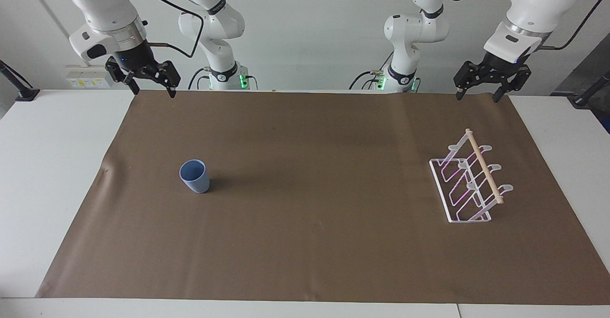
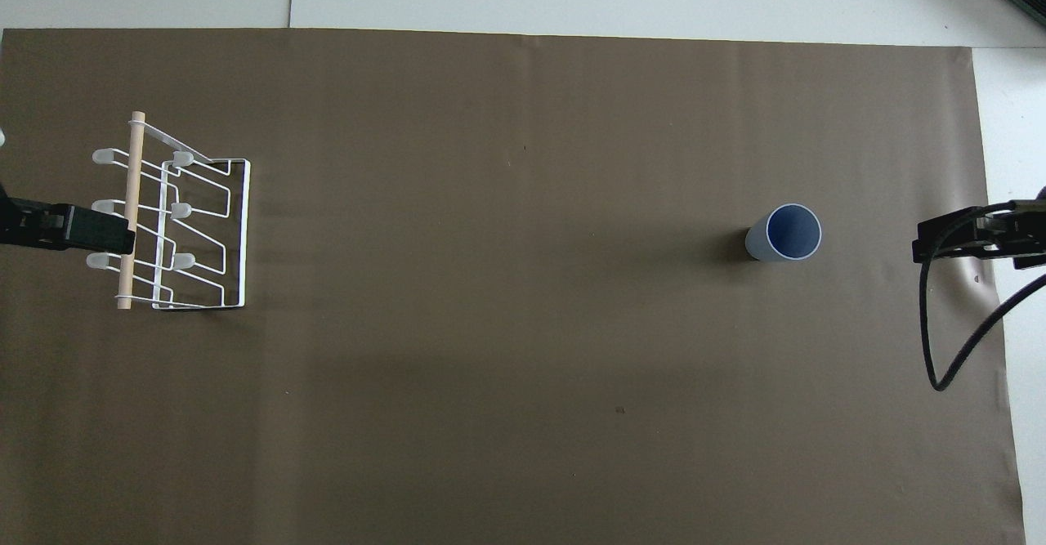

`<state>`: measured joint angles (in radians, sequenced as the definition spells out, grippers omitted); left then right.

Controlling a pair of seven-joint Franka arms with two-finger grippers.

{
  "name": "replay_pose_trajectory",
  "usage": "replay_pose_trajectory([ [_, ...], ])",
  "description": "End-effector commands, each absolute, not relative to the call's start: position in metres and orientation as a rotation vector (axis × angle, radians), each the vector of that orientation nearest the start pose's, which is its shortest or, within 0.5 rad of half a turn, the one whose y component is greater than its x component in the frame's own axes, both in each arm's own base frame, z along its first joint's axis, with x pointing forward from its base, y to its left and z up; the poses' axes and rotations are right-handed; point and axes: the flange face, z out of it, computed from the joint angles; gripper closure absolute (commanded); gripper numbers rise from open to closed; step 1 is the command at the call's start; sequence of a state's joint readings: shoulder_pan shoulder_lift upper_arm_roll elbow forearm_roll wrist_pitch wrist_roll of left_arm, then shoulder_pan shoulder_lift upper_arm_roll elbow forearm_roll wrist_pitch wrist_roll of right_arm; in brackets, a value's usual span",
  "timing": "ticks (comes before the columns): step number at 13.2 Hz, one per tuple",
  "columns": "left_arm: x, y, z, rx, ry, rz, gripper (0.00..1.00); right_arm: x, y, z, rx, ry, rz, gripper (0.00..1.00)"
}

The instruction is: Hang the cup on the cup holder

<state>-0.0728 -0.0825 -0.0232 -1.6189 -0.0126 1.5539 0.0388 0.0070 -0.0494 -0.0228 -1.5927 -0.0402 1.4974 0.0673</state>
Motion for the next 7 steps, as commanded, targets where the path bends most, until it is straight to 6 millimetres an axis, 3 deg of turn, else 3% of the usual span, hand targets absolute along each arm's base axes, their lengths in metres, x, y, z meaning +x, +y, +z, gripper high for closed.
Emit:
replay_pose_trajectory([
  [1,0.515,-0.051,0.645,-3.143,0.193,-0.036,0.00,0.526,-0.012,0.627,-3.179,0.160,-0.012,0.00],
  [7,0.515,-0.051,0.644,-3.143,0.193,-0.033,0.00,0.527,-0.022,0.588,-3.179,0.079,-0.061,0.00],
])
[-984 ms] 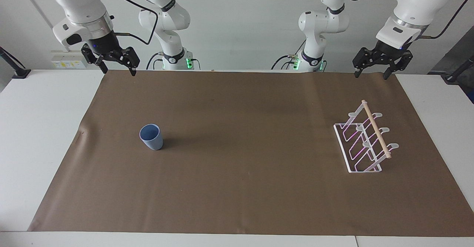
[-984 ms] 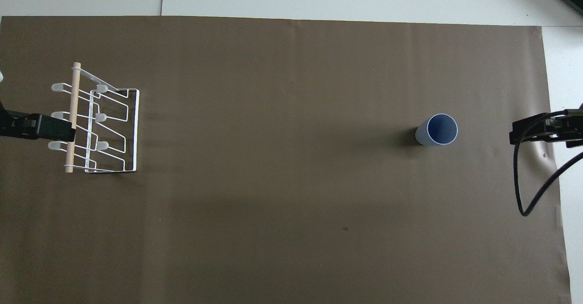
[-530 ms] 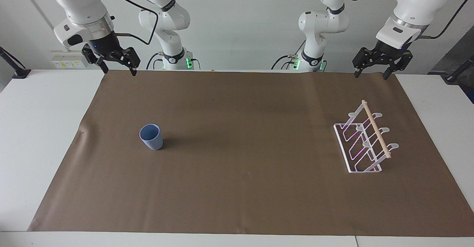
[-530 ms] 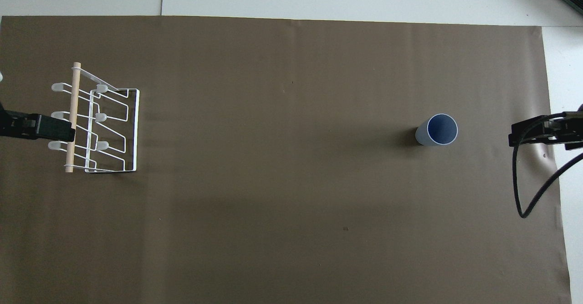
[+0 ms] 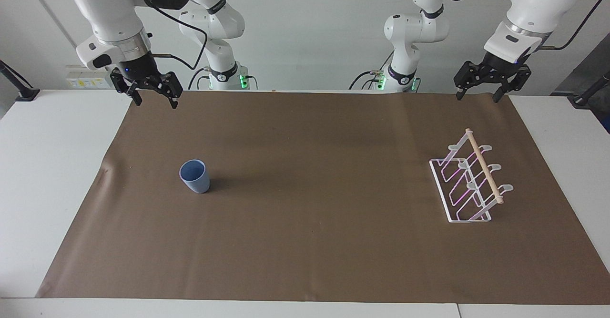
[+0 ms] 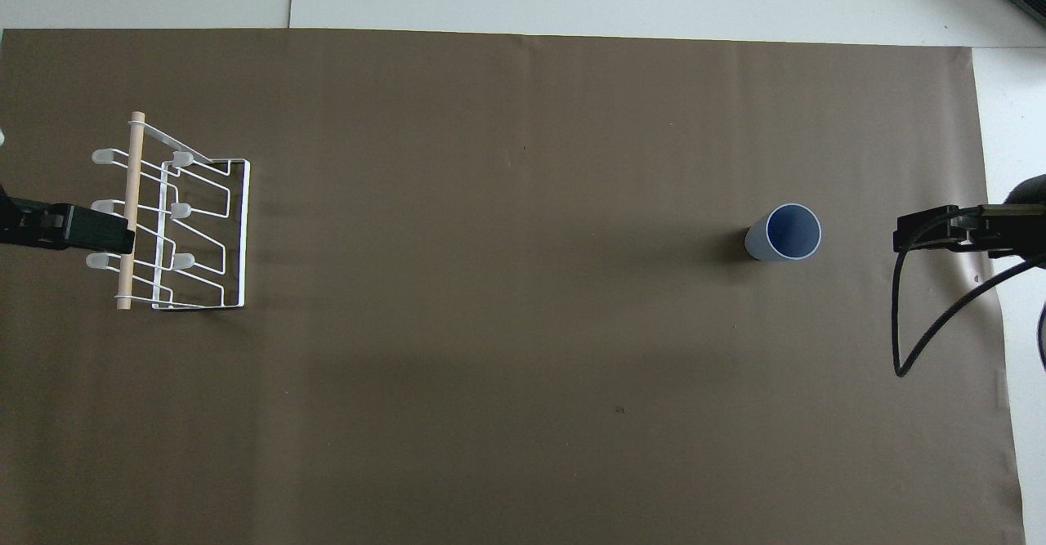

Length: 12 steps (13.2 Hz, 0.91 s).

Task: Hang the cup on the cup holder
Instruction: 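Reach the right gripper down to the rim of the blue cup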

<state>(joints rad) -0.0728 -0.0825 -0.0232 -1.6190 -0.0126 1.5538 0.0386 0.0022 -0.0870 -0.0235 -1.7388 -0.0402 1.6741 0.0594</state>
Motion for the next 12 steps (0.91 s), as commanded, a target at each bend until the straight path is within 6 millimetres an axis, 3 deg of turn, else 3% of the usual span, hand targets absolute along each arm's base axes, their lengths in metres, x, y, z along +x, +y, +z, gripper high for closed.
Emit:
replay_pose_trajectory([
  [1,0.515,-0.051,0.644,-3.143,0.191,-0.033,0.00,0.530,-0.027,0.575,-3.179,0.074,-0.072,0.00],
  [5,0.515,-0.051,0.645,-3.143,0.191,-0.036,0.00,0.540,-0.028,0.524,-3.132,0.083,-0.164,0.00],
  [10,0.515,-0.051,0.645,-3.143,0.193,-0.036,0.00,0.580,-0.030,0.452,-3.125,0.030,-0.195,0.00],
  [12,0.515,-0.051,0.645,-3.143,0.193,-0.036,0.00,0.588,-0.031,0.432,-3.126,0.006,-0.193,0.00],
])
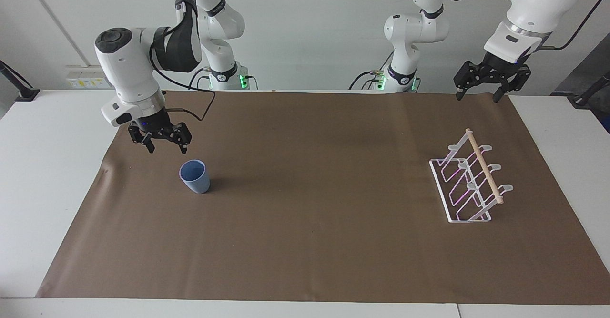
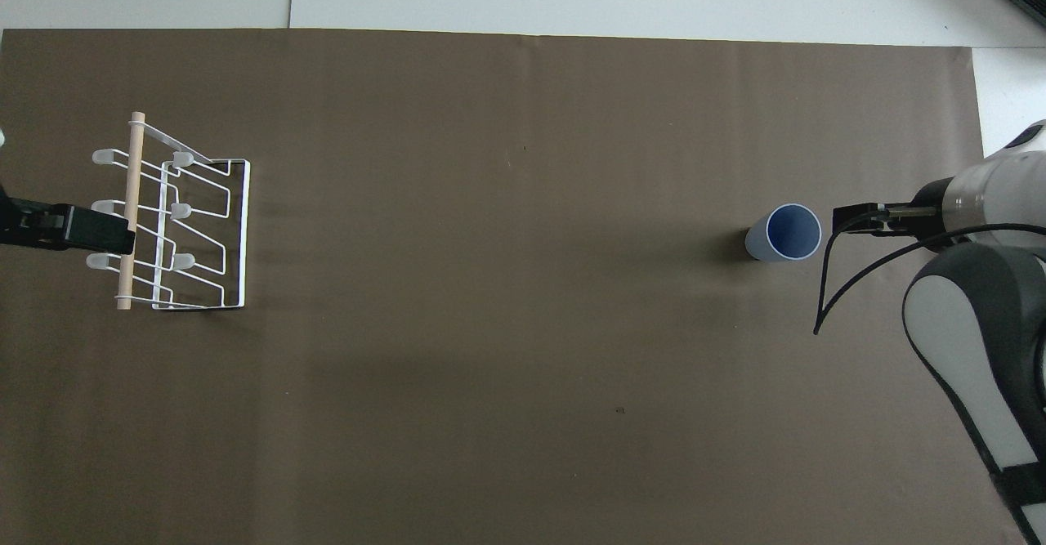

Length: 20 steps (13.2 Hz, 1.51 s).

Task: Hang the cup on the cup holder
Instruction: 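Reach the right gripper down to the rim of the blue cup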

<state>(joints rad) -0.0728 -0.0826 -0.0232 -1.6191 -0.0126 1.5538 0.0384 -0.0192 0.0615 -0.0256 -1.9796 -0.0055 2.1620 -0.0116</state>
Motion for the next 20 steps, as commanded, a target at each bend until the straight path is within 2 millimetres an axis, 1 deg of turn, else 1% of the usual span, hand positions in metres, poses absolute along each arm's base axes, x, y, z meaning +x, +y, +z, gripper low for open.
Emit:
replay_pose_trajectory([
  [1,0.515,-0.051,0.645,-3.143,0.193,-0.036,0.00,0.590,-0.031,0.422,-3.128,-0.018,-0.177,0.00],
  [2,0.515,-0.051,0.645,-3.143,0.191,-0.036,0.00,0.593,-0.031,0.418,-3.128,-0.027,-0.210,0.00],
  [4,0.515,-0.051,0.645,-3.143,0.193,-0.036,0.00,0.595,-0.031,0.402,-3.129,-0.028,-0.229,0.00],
  [6,0.515,-0.051,0.645,-3.143,0.191,-0.036,0.00,0.590,-0.029,0.387,-3.129,-0.032,-0.225,0.00],
  [7,0.515,-0.051,0.644,-3.143,0.193,-0.033,0.00,0.591,-0.029,0.376,-3.129,-0.034,-0.232,0.00],
  [8,0.515,-0.051,0.645,-3.143,0.193,-0.036,0.00,0.591,-0.029,0.371,-3.129,-0.036,-0.244,0.00],
  [11,0.515,-0.051,0.645,-3.143,0.191,-0.036,0.00,0.589,-0.028,0.363,-3.129,-0.036,-0.222,0.00],
  [14,0.515,-0.051,0.644,-3.143,0.193,-0.033,0.00,0.586,-0.028,0.361,-3.130,-0.048,-0.213,0.01],
  [17,0.515,-0.051,0.645,-3.143,0.193,-0.036,0.00,0.586,-0.028,0.361,-3.130,-0.075,-0.208,0.41],
  [19,0.515,-0.051,0.645,-3.143,0.193,-0.036,0.00,0.586,-0.027,0.361,-3.130,-0.077,-0.203,0.71],
  [20,0.515,-0.051,0.645,-3.143,0.193,-0.036,0.00,0.585,-0.028,0.360,-3.130,-0.075,-0.201,0.89],
])
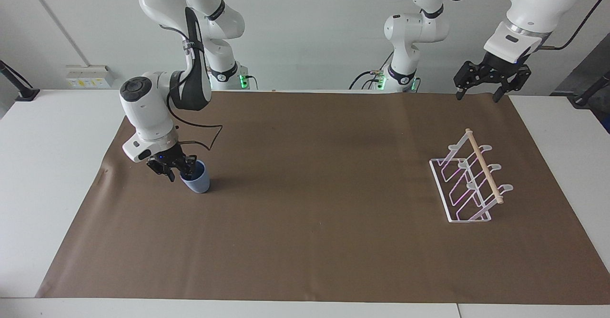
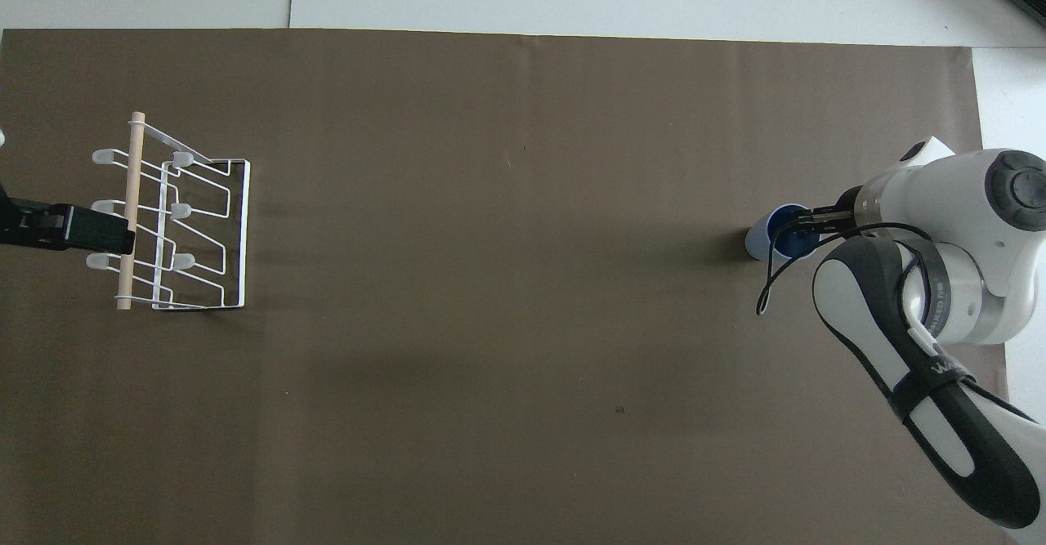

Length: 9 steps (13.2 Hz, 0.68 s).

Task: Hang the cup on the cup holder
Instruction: 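Reach the right gripper down to the rim of the blue cup, then close the right gripper on the blue cup's rim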

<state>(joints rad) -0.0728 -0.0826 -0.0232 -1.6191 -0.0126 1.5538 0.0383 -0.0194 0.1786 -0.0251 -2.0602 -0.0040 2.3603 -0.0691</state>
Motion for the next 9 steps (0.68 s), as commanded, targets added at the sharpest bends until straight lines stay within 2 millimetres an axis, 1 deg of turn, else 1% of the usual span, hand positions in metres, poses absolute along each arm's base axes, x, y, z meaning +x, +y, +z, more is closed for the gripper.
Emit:
replay_pose_trajectory([
  [1,0.515,-0.051,0.645,-3.143,0.191,-0.036,0.00,0.586,-0.028,0.361,-3.130,-0.075,-0.198,1.00],
  [3,0.515,-0.051,0.645,-3.143,0.193,-0.036,0.00,0.586,-0.028,0.361,-3.125,-0.055,-0.194,1.00],
  [5,0.515,-0.051,0.645,-3.143,0.193,-0.036,0.00,0.588,-0.025,0.366,-3.105,-0.043,-0.179,1.00],
  [7,0.515,-0.051,0.645,-3.143,0.191,-0.036,0.00,0.594,-0.021,0.386,-3.101,-0.053,-0.169,1.00],
  [9,0.515,-0.051,0.645,-3.143,0.193,-0.036,0.00,0.599,-0.019,0.410,-3.096,-0.068,-0.162,1.00],
])
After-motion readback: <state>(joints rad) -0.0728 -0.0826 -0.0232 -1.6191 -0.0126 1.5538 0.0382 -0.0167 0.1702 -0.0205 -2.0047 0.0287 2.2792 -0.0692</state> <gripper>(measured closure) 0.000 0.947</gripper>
